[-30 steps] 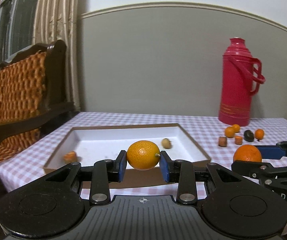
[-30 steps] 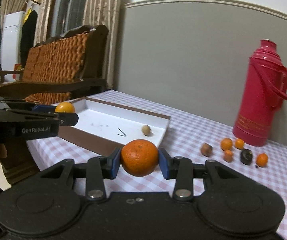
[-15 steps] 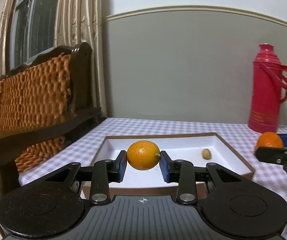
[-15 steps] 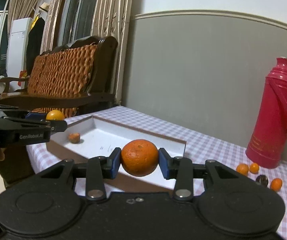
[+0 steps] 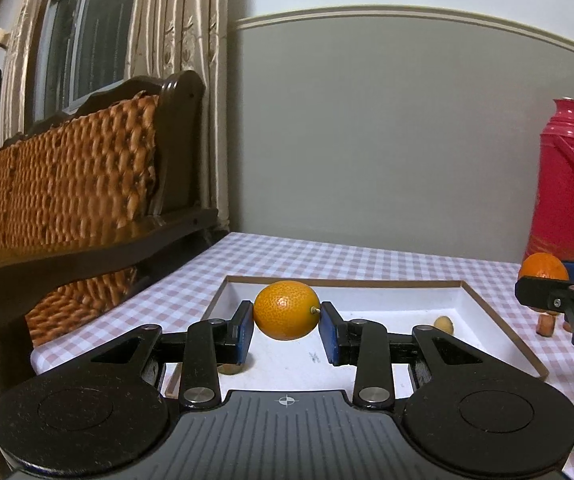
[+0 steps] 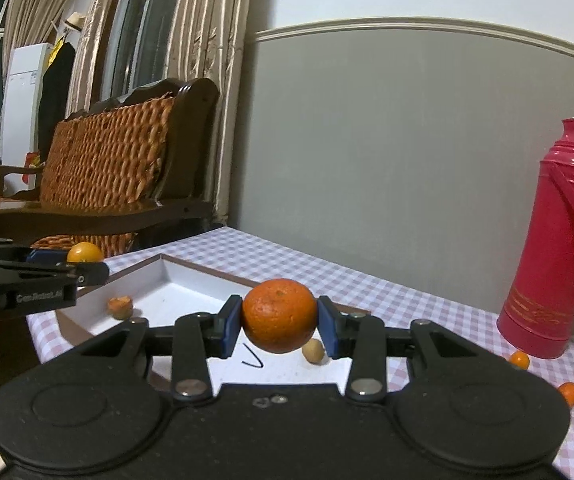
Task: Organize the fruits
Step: 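Carry the kumquat and mandarin over the white box with both tools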
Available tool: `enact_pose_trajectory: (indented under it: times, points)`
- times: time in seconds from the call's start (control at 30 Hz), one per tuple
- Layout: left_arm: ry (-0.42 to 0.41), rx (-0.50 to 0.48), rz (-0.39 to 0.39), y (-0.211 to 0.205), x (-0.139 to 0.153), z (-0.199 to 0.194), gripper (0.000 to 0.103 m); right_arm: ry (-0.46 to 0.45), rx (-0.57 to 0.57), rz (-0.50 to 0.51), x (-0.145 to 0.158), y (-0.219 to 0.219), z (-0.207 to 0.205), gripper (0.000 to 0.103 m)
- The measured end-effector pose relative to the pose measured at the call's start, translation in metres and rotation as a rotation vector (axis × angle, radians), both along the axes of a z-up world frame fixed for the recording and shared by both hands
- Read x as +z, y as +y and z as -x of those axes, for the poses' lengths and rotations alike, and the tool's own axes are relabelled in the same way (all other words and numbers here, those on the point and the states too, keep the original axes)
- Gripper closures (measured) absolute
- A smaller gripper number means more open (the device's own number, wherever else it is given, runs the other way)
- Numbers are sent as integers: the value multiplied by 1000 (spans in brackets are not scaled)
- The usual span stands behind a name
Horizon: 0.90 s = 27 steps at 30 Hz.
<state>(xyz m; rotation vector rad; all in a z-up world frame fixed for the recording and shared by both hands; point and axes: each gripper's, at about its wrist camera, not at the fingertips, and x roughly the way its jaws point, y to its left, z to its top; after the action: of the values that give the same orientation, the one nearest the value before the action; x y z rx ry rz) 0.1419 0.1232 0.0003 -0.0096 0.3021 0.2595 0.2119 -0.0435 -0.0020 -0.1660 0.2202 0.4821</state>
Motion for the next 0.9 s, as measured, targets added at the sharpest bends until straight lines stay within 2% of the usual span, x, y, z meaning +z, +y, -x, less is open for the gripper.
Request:
enact_pose_trajectory:
  times: [0.4, 0.9]
  points:
    - [6, 26, -1, 16, -2, -27, 67, 22, -22, -8, -5, 1, -28, 71]
    - [55, 31, -2, 33, -8, -71, 67, 89, -45, -15, -13, 12, -85, 71]
